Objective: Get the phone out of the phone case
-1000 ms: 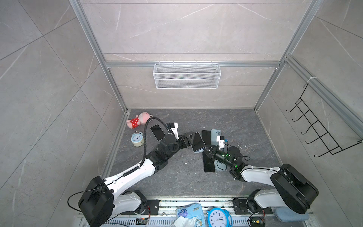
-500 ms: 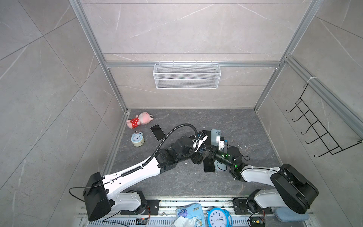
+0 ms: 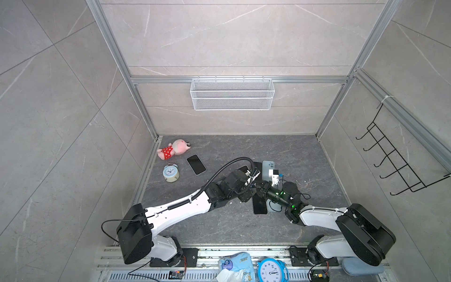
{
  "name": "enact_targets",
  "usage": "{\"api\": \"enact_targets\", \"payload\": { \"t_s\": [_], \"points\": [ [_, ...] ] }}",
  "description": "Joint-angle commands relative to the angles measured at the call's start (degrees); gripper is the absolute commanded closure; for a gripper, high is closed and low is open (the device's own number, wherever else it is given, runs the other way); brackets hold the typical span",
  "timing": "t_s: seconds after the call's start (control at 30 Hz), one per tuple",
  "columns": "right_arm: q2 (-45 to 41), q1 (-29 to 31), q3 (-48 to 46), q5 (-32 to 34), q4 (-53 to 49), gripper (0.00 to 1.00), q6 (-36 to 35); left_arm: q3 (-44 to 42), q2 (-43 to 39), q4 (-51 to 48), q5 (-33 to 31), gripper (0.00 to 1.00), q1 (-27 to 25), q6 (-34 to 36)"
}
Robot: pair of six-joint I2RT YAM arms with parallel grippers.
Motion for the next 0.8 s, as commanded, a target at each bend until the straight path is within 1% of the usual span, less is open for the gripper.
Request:
{"api": "enact_targets", "payload": {
  "t_s": [0.0,0.07,0.27,0.33,0.4,0.5,0.57,0.63,0.67,0.77],
  "points": [
    [-0.51,0.36,0.49,-1.24,4.47,1.00,-0.57,3.08,2.18,0.24,-6.45,0.30,0.06,2.54],
    [-0.55,0.36,0.40,-1.36,4.40,1.00,-0.64,2.75,2.25,1.38,-8.31,0.31,0.06,3.73],
    [-0.18,0.45,0.23,-1.41,4.88,1.00,-0.53,2.59,2.60,1.24,-8.71,0.40,0.06,5.60],
    [-0.18,0.45,0.31,-1.42,4.95,1.00,-0.53,2.51,2.93,0.67,-8.47,0.47,0.06,6.06],
    [-0.27,0.45,0.49,-1.50,4.95,1.00,-0.55,2.52,3.38,-0.42,-8.37,0.57,0.06,6.23],
    [-0.52,0.38,0.75,-1.52,4.74,1.00,-0.50,1.45,2.98,-0.36,-6.26,0.65,0.06,5.92],
    [-0.53,0.45,0.97,-1.42,4.62,1.00,-0.41,0.41,2.35,-0.19,-5.25,0.73,0.01,5.53],
    [-0.62,0.41,1.36,-1.53,4.26,1.00,-0.43,-1.00,1.28,0.22,-3.90,0.77,-0.08,5.10],
    [-0.62,0.44,1.50,-1.55,4.05,1.00,-0.37,-1.46,0.78,0.39,-3.89,0.79,-0.18,4.99],
    [-0.38,0.40,2.14,-1.60,3.57,1.00,0.07,-3.31,-0.87,0.78,-4.89,0.91,-0.40,4.90]
  ]
}}
